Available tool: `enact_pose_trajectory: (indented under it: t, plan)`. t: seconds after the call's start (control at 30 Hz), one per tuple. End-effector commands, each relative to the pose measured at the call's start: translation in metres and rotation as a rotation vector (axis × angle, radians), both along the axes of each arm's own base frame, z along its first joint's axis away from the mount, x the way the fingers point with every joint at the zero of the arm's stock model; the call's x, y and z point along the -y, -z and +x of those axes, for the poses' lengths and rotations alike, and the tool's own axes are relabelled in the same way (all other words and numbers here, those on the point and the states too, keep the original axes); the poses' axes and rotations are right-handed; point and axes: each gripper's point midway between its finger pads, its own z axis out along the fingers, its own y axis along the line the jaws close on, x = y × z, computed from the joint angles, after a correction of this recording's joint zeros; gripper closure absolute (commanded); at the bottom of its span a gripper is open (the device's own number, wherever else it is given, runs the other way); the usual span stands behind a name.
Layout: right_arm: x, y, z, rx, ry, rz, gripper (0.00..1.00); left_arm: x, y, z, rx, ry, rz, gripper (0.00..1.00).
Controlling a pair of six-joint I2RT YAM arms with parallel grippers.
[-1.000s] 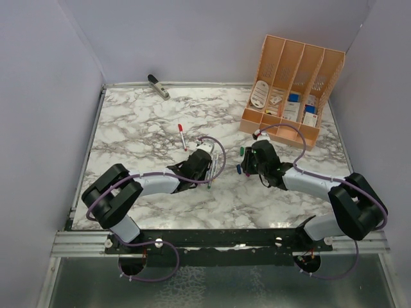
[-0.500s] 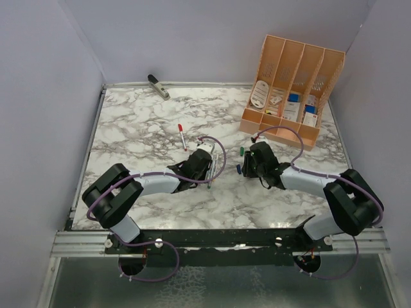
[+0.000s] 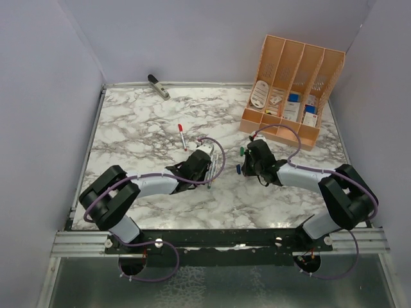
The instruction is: Insert the pens into the pen caps
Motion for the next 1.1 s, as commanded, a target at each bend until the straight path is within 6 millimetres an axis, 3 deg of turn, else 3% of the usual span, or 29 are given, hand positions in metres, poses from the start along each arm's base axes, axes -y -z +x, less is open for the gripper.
enact_pose_trajectory:
  t: [0.0,0.13,0.27,0.4,0.67,0.9,1.07]
  plan:
    - [0.007,0.013,-0.011,-0.065,-0.001,-0.044,0.99,-0.015,0.003,-0.024,-0.061,0.030,0.037,1.00]
    - [0.003,0.013,-0.010,-0.068,-0.021,-0.043,0.99,-0.013,-0.015,-0.019,-0.016,0.043,0.012,1.00]
    - [-0.004,-0.005,0.003,-0.013,-0.029,-0.022,0.99,-0.008,-0.036,-0.015,0.035,0.070,-0.017,1.00]
    - [-0.014,-0.042,0.020,0.102,-0.042,0.037,0.99,-0.005,-0.062,-0.012,0.109,0.081,-0.079,1.00]
    - [-0.031,-0.149,0.038,0.442,-0.072,0.255,0.99,0.010,-0.111,-0.021,0.279,0.172,-0.304,1.00]
    - [-0.037,-0.224,0.021,0.710,-0.156,0.432,0.99,0.026,-0.131,-0.036,0.357,0.280,-0.410,1.00]
    - [-0.037,-0.253,0.006,0.821,-0.200,0.521,0.99,0.037,-0.151,-0.048,0.413,0.341,-0.521,1.00]
